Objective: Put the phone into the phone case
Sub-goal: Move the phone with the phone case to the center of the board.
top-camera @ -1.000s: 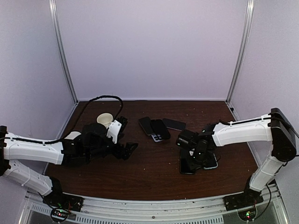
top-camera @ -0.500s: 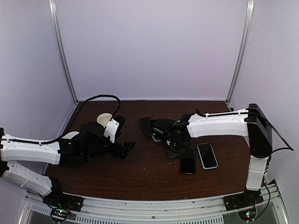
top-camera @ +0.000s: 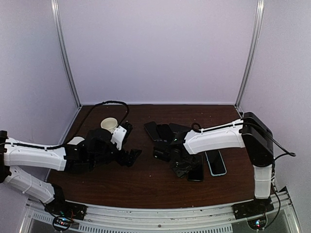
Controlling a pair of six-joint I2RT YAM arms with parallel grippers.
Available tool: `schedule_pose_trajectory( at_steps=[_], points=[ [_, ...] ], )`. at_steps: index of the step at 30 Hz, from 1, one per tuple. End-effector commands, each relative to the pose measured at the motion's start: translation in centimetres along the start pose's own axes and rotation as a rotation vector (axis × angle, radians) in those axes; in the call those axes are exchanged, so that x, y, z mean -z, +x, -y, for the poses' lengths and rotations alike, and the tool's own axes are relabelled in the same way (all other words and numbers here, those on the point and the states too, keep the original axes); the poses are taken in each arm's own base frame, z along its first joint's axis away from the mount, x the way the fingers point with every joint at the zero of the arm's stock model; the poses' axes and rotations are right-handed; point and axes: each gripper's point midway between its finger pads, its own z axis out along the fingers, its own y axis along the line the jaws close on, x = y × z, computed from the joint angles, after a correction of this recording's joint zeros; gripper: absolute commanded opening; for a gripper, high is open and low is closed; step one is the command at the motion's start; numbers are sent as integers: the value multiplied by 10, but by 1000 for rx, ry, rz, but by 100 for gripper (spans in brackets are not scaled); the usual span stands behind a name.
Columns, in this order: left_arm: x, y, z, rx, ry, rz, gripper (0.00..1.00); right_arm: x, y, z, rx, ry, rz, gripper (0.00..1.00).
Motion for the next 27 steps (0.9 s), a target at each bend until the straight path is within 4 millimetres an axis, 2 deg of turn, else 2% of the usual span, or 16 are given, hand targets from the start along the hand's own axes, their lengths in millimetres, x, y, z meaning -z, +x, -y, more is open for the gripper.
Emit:
schedule_pose_trajectory(
  at_steps=[1,4,11,20,23,27],
  points=[
    [-4,-19,1,8,10,44,88,1,18,12,-13,32,-11,47],
    [-5,-20,1,14,10,48,88,-5,23,16,5,64,-27,45],
    [-6,-20,0,20,15,45,88,-8,19,28,59,154,-27,41],
    [-7,-17,-2,11,5,37,88,-5,20,42,98,226,-39,43],
    [-7,-16,-3,14,1,34,88,6,7,32,90,140,19,45],
    [-8,-17,-8,19,-15,26,88,43,-23,19,71,-34,180,47]
  ],
)
